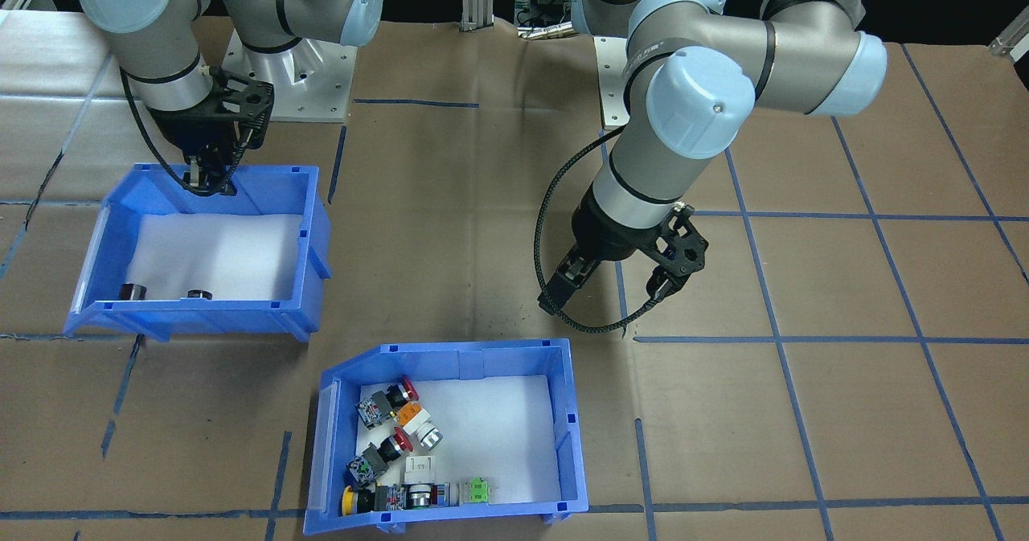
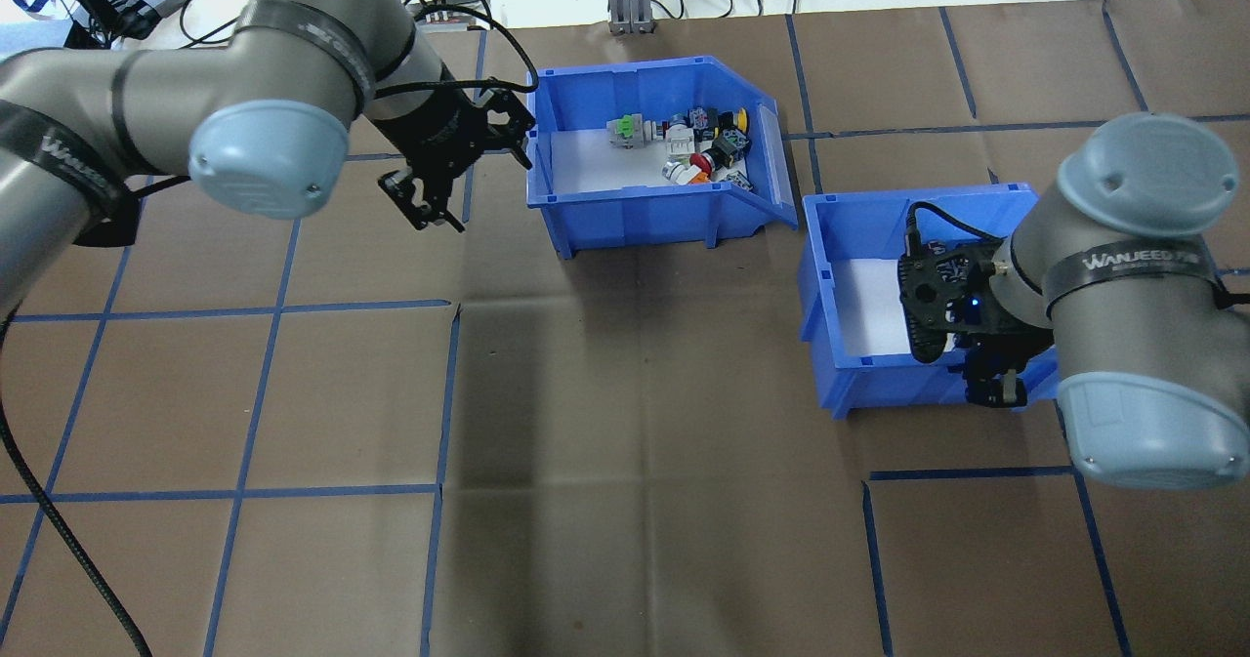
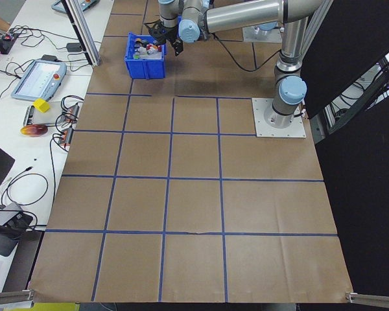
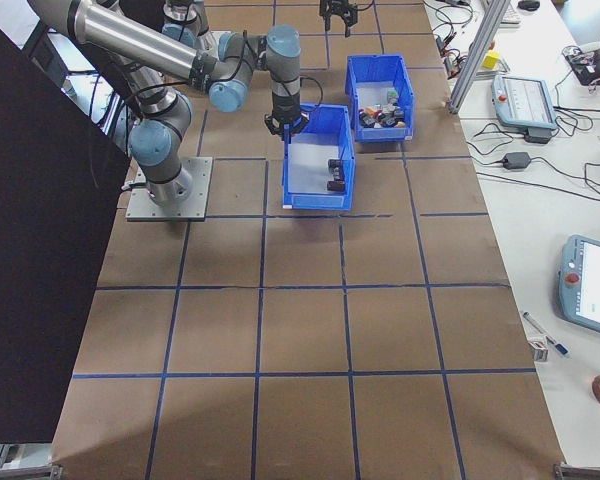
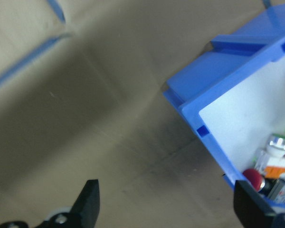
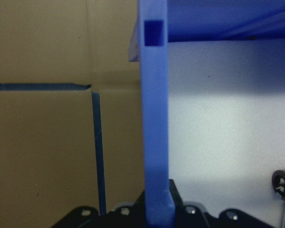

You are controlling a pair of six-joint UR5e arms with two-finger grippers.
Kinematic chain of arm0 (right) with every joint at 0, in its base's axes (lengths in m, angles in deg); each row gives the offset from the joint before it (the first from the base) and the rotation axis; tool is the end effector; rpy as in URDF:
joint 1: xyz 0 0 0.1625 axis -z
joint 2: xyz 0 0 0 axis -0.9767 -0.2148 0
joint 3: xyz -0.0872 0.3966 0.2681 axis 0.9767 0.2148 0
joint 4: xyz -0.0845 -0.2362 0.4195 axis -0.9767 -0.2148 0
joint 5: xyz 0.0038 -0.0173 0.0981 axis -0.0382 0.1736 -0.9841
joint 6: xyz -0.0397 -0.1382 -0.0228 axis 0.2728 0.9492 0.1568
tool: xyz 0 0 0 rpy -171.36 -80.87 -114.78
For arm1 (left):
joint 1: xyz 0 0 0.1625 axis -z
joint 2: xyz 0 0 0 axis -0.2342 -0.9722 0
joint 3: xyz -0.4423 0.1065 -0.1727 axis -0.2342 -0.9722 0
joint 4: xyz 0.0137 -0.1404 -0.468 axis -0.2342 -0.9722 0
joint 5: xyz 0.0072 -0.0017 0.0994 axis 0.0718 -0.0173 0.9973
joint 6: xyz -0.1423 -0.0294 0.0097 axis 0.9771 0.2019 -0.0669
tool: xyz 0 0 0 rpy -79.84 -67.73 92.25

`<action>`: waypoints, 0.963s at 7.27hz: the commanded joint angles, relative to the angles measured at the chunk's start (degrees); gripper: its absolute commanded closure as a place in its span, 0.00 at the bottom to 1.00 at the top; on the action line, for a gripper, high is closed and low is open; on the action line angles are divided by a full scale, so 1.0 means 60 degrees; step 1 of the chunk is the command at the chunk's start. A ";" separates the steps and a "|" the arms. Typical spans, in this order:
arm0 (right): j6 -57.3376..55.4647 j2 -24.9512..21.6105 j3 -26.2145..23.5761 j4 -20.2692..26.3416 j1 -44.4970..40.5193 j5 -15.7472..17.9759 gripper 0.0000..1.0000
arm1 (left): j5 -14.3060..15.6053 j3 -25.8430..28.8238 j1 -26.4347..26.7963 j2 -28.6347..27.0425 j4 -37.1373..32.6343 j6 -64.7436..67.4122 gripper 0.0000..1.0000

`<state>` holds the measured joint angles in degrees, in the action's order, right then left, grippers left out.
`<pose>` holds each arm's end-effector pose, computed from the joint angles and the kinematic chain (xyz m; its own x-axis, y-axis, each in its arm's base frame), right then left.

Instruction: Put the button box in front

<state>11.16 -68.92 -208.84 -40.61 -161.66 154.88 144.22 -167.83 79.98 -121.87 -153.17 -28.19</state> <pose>0.0806 -0.4414 0.3099 -0.0179 -0.9998 0.0117 -0.9985 0.0184 0.0523 -0.2002 -0.6454 0.3878 -0.8099 -0.5595 0.1761 -0.5560 0.8279 0.0738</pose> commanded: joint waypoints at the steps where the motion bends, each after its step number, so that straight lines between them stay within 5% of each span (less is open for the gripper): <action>1: -0.1533 0.0007 -0.0049 0.0040 -0.1220 -0.0005 0.95 | 0.0115 0.0684 -0.0761 0.0469 -0.1575 -0.5820 0.02; 4: -0.3960 0.0079 -0.0035 -0.0134 -0.3355 0.0009 0.94 | 0.1987 0.0074 -0.0807 0.1917 -0.2312 -0.7178 0.01; 7: -0.6220 0.0767 0.0053 -0.1113 -0.5612 0.0053 0.94 | 0.1990 -0.1083 -0.0793 0.2593 -0.2196 -0.7309 0.01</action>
<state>-21.11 -65.84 -208.64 -44.28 -189.78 155.06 155.88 -171.65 75.16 -107.94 -166.43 -71.44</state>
